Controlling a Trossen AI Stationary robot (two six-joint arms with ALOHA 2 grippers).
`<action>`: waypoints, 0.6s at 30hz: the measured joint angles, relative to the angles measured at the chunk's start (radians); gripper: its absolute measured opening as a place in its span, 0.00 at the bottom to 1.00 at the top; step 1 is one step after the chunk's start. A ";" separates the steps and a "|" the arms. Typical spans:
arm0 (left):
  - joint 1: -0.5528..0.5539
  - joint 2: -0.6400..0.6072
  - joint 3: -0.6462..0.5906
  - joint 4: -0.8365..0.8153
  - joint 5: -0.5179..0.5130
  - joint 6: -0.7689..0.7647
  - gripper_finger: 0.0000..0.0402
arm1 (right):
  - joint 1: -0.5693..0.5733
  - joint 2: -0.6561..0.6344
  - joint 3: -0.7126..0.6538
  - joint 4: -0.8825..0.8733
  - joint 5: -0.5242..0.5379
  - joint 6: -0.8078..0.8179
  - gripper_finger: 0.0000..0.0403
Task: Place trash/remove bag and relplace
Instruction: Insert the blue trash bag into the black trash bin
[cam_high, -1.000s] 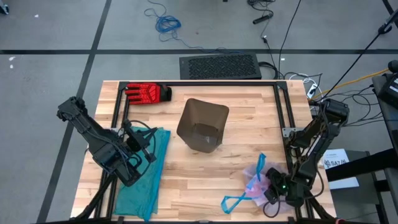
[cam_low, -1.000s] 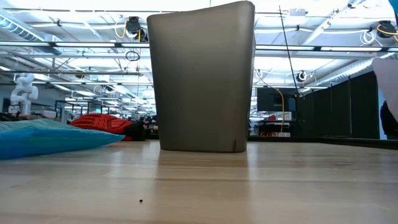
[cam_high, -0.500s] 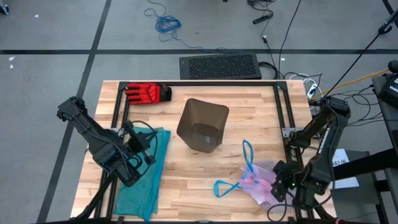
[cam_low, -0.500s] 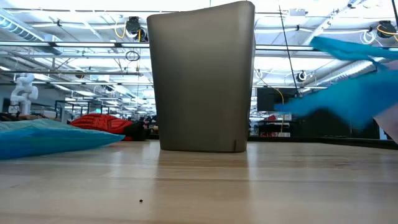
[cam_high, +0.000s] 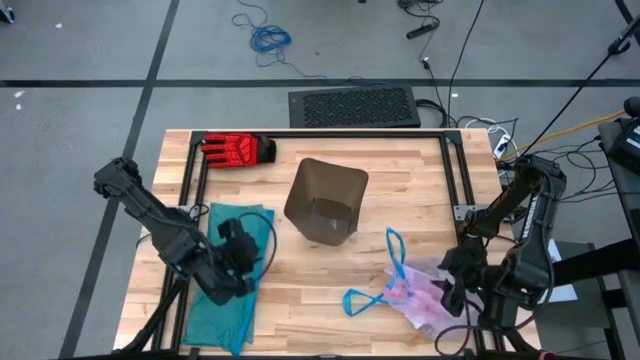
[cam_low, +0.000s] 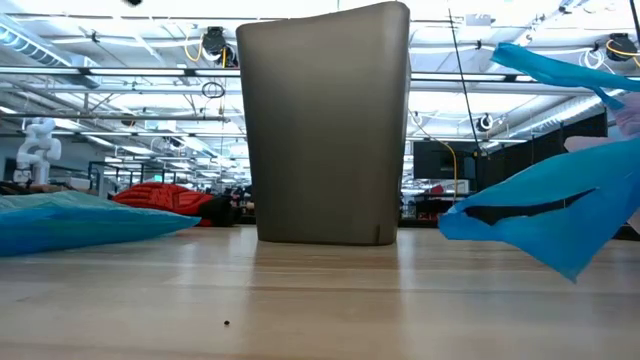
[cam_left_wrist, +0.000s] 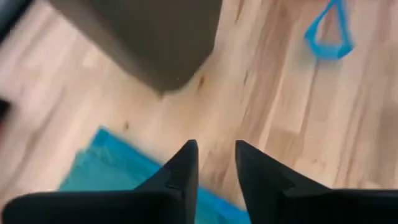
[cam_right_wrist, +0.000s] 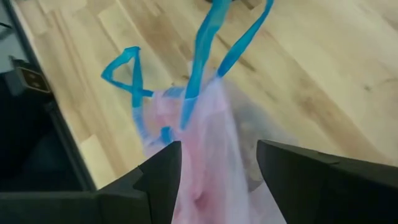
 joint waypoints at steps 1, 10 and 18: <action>0.005 0.019 0.000 -0.012 0.019 -0.024 0.28 | -0.004 0.000 0.000 -0.007 0.000 -0.008 0.50; 0.015 0.237 0.000 -0.118 0.168 -0.206 0.39 | -0.011 0.000 0.000 -0.018 0.022 -0.059 0.50; 0.024 0.422 0.000 -0.125 0.269 -0.220 0.42 | -0.011 0.000 0.000 -0.041 0.046 -0.060 0.50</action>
